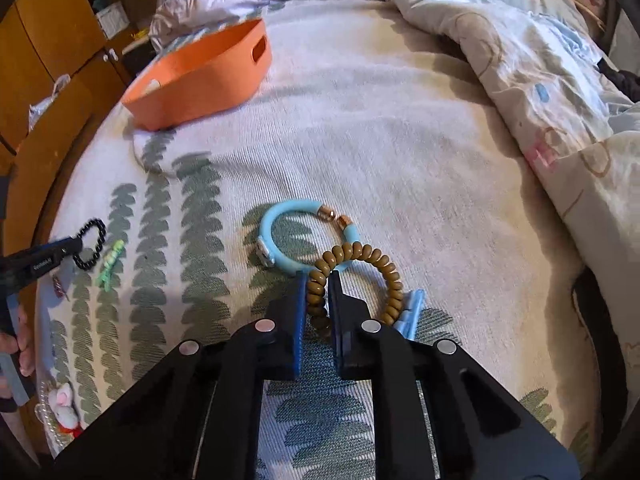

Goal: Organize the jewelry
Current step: 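Grasp the black bead bracelet with left tool while right grasps wooden bead bracelet, then carry both bracelets to the gathered pile and open both tools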

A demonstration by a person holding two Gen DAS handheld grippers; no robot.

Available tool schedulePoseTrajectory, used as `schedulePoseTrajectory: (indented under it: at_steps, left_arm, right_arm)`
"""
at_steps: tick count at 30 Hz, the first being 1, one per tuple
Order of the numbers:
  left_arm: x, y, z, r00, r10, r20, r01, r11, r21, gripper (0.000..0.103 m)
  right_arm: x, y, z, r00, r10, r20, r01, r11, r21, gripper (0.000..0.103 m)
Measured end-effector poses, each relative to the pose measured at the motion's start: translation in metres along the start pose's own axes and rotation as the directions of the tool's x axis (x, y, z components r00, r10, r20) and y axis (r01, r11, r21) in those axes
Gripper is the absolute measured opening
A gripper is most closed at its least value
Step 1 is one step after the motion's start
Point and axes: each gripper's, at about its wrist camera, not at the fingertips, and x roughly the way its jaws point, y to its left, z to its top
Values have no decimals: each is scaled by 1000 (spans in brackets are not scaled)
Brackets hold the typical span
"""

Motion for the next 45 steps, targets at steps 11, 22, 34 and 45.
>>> schedulePoseTrajectory:
  at_steps: [11,22,34,45]
  left_arm:
    - [-39,7,0,997,-41,73,43,999,-20,9]
    - [-28,11,-1,997,-61,41,63,997,-36,9]
    - [1,1,2,997,-82,1,82,996,-18,13]
    - [9,-3,0,999,-48,-4,48,999,-3,10]
  right_arm:
    - [-38,-2,6,995,54,82,-56,998,22,11]
    - [-85,-2,-3,980,113,161,-121,992,37,11]
    - [-86,-3,-2,979,121,167,-129,991,37,11]
    - [-92,-1,-3,976,121,181,-129,991,32,11]
